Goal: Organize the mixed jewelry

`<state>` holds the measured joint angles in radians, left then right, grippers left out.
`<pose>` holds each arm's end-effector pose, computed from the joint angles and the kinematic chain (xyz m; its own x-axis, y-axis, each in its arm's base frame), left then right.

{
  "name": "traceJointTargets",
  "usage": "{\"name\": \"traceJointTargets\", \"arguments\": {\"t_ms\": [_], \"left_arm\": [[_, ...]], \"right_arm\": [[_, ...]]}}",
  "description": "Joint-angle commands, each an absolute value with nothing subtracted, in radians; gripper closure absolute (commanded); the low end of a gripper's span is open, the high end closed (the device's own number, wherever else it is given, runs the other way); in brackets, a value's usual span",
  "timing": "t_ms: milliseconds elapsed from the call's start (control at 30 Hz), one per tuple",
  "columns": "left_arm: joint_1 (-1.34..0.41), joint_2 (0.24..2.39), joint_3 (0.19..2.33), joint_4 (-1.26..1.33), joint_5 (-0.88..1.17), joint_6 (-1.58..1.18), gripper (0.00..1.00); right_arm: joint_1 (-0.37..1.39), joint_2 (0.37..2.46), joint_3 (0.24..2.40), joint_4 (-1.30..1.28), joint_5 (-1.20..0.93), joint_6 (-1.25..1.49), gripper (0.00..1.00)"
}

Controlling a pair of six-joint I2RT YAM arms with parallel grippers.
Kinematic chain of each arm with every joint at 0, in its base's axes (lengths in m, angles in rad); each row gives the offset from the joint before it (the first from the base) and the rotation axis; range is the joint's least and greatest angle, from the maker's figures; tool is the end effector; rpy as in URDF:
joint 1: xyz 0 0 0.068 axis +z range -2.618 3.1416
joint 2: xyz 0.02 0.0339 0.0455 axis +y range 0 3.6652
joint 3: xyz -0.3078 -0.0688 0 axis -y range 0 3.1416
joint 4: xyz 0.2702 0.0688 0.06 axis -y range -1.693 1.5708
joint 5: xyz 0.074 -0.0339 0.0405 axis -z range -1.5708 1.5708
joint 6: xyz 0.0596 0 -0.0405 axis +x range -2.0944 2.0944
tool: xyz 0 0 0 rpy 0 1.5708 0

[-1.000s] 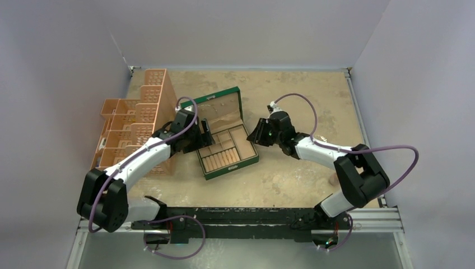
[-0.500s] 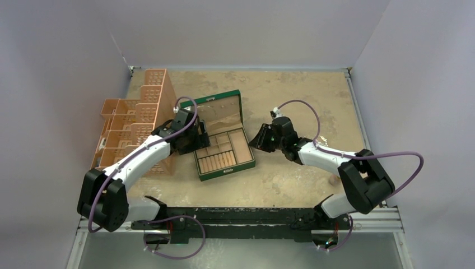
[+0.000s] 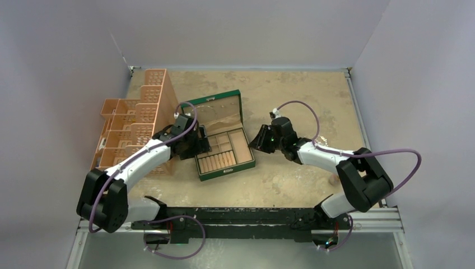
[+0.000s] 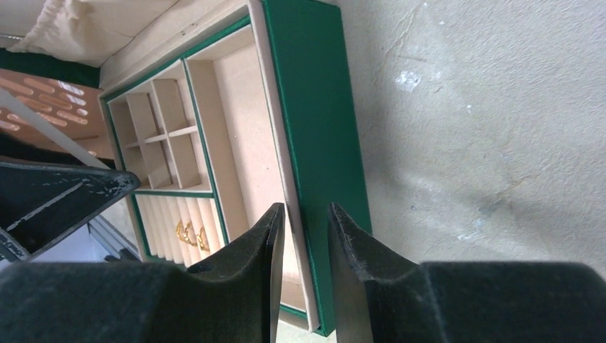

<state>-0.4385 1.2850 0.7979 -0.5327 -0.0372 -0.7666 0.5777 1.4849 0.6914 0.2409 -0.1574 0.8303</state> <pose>0.2454 -0.1126 0.2216 -0.8377 -0.3728 -0.3991 -0.2422 0.9086 -0.3403 0.2788 0.1929 0.1999 -0.7773 0.3635 -0.5135 -0.1147 0.7206 0.6838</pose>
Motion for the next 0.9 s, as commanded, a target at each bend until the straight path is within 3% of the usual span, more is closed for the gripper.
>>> {"name": "traceJointTargets", "arguments": {"t_ms": [0, 267, 533, 700, 867], "left_arm": [[-0.433, 1.281, 0.770, -0.329, 0.085, -0.728, 0.25], [-0.433, 1.373, 0.832, -0.206, 0.177, -0.672, 0.25], [-0.433, 1.399, 0.932, -0.285, 0.067, -0.618, 0.25], [-0.433, 1.365, 1.001, -0.523, -0.117, -0.670, 0.23], [-0.433, 1.292, 0.996, -0.609, -0.112, -0.664, 0.23]], "right_arm": [[0.582, 1.454, 0.679, 0.293, -0.247, 0.857, 0.69], [0.581, 1.450, 0.652, 0.346, -0.280, 0.910, 0.69], [0.568, 1.391, 0.753, 0.157, 0.007, 0.885, 0.68], [0.494, 1.320, 0.830, -0.052, 0.322, 0.916, 0.56], [0.353, 1.323, 0.853, -0.150, 0.454, 0.938, 0.47]]}}
